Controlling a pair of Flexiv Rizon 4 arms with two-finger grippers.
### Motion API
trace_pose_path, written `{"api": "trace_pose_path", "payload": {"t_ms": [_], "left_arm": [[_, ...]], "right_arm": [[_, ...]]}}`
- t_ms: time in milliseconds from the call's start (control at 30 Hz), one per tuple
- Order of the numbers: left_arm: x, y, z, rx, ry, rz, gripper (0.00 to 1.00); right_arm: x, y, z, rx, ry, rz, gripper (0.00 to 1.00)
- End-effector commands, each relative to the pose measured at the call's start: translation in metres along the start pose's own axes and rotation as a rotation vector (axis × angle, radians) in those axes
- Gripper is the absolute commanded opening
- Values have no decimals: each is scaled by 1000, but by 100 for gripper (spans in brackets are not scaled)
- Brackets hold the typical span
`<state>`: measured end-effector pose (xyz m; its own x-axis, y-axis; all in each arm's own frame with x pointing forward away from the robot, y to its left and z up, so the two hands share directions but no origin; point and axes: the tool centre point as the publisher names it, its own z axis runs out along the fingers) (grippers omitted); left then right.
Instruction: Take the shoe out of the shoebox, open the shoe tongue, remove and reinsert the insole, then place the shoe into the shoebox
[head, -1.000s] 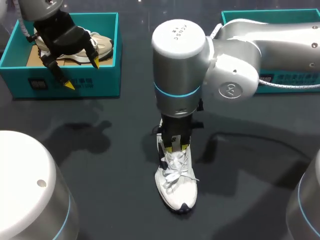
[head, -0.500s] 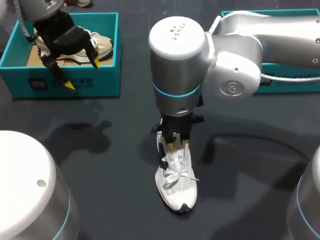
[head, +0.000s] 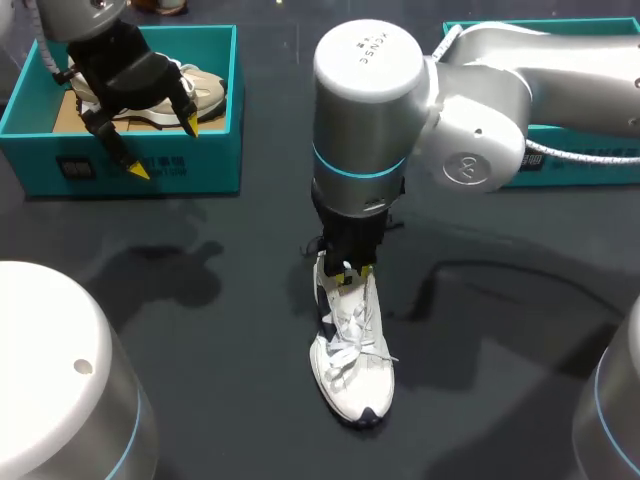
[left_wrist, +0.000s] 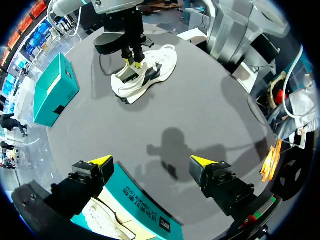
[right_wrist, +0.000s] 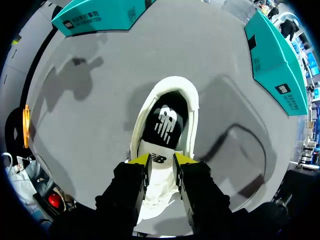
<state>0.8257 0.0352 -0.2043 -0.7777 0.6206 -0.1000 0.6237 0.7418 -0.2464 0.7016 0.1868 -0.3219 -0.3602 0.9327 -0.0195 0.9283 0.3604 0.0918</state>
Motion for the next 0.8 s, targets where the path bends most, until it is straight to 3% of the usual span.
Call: {"api": "trace_pose_path", "payload": {"t_ms": [33, 133, 167, 333, 400, 467, 800], "left_arm": [[0, 0, 0, -2, 2, 0, 100], [0, 0, 0, -2, 2, 0, 100], [0, 0, 0, -2, 2, 0, 100], [0, 0, 0, -2, 2, 0, 100], [0, 0, 0, -2, 2, 0, 100], [0, 0, 0, -2, 2, 0, 100], [0, 0, 0, -2, 2, 0, 100]], "right_arm": [[3, -4, -42, -71, 7, -219, 35], [-1, 0, -49, -85, 54, -448, 49], [-2, 3, -52, -100, 47, -507, 62], [-8, 16, -64, -119, 46, -798, 100], [-10, 21, -67, -139, 56, -928, 100], [-11, 23, -69, -169, 149, -1126, 100], [-11, 23, -69, -169, 149, -1126, 100]]}}
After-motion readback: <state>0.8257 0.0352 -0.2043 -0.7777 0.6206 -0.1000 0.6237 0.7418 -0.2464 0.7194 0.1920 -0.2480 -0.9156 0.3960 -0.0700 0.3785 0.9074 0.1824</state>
